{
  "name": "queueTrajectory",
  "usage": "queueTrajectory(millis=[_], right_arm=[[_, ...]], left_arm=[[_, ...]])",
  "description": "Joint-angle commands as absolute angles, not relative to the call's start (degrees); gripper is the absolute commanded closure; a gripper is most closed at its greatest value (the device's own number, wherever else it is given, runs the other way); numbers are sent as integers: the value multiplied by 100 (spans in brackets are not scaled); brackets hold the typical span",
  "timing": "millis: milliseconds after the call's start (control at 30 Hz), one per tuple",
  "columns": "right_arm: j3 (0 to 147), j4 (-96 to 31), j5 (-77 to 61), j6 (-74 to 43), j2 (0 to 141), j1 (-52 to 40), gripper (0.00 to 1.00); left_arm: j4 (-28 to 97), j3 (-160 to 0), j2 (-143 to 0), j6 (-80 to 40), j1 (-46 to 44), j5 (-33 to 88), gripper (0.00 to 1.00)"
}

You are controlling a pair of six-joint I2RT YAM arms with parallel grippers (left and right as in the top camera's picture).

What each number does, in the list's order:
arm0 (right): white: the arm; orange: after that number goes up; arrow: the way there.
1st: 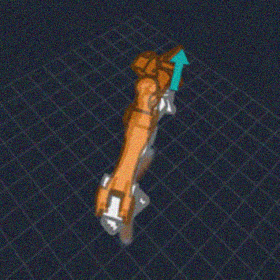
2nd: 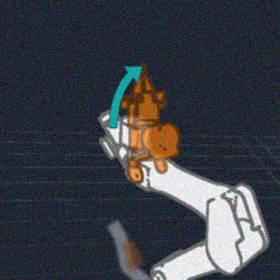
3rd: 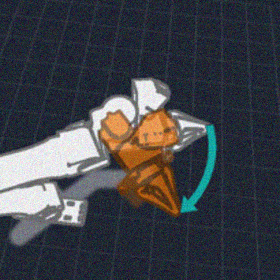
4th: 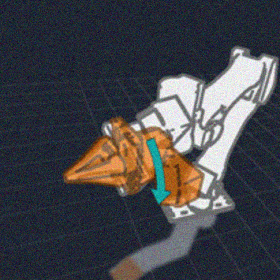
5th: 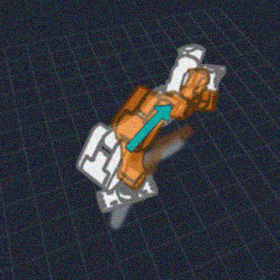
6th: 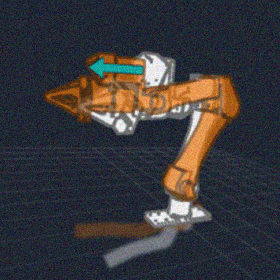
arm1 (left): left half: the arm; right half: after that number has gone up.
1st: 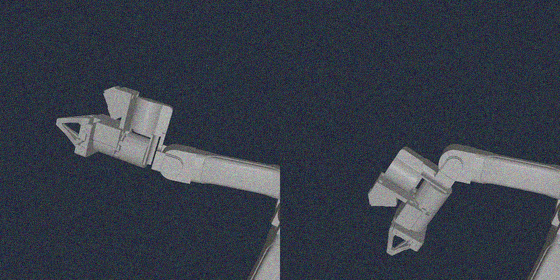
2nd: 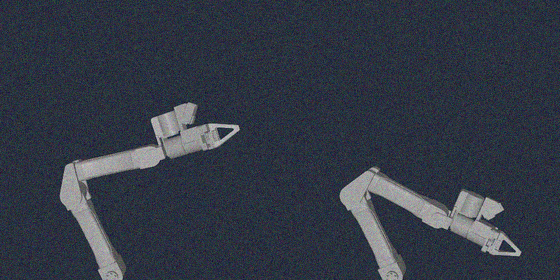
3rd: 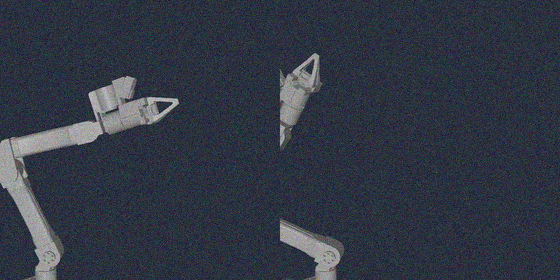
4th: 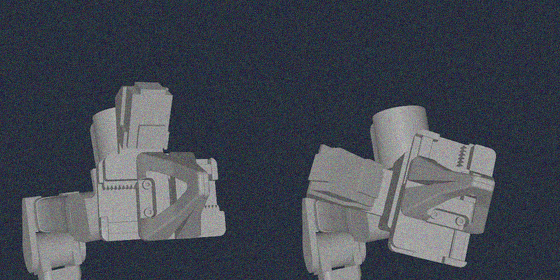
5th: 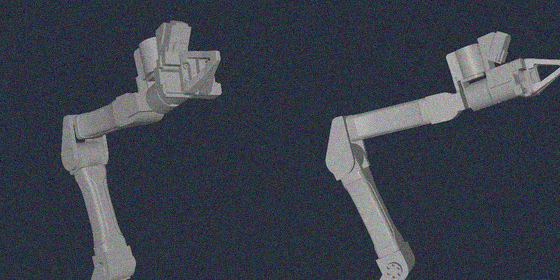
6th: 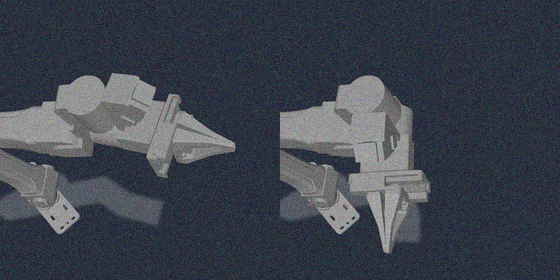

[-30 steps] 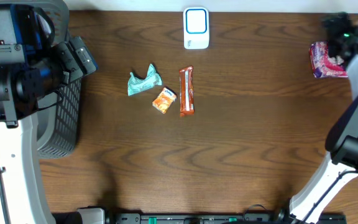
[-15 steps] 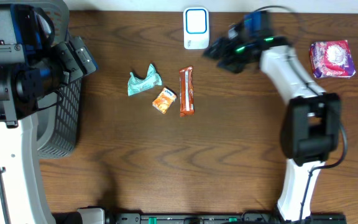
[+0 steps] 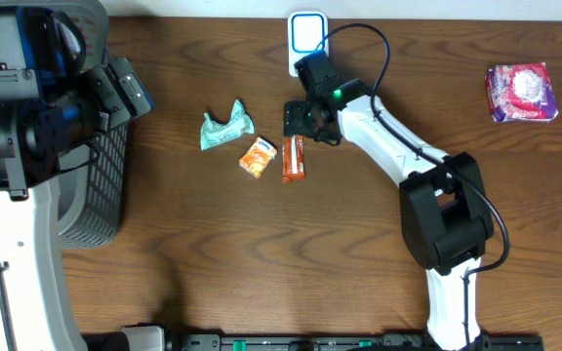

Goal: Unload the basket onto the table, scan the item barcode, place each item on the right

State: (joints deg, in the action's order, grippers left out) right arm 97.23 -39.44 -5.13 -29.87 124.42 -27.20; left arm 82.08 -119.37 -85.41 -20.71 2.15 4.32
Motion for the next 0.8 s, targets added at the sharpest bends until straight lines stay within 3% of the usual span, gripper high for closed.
queueTrajectory(millis=[0,133,267,433,467,600,767], right_arm=[[9590,-3841,-873,-2587,12466,-2633,28],[9583,-3723,-1413,-2351,12728,-2622,39],[9583,-3603,-1855,-2351,13030,-2622,39],[9583,-3557,-2112,-2351,13235,-2622,48],[9583,-3555,-2108,-2351,13235,-2617,52],[9664,-3542,-2091,-2351,13179,-2547,99],[9998,-3811,-2016,-2305,12916,-2279,99]], left_arm=[[8204,-11907,-8560,-1997,235,381,2],[8204,-11907,-8562,-1997,235,381,2],[8204,-11907,-8560,-1997,235,381,2],[8204,-11907,-8562,-1997,235,381,2],[8204,-11907,-8562,-1997,235,384,2],[8204,-11907,-8562,-1997,235,384,2],[8204,-11907,-8562,-1997,235,381,2]])
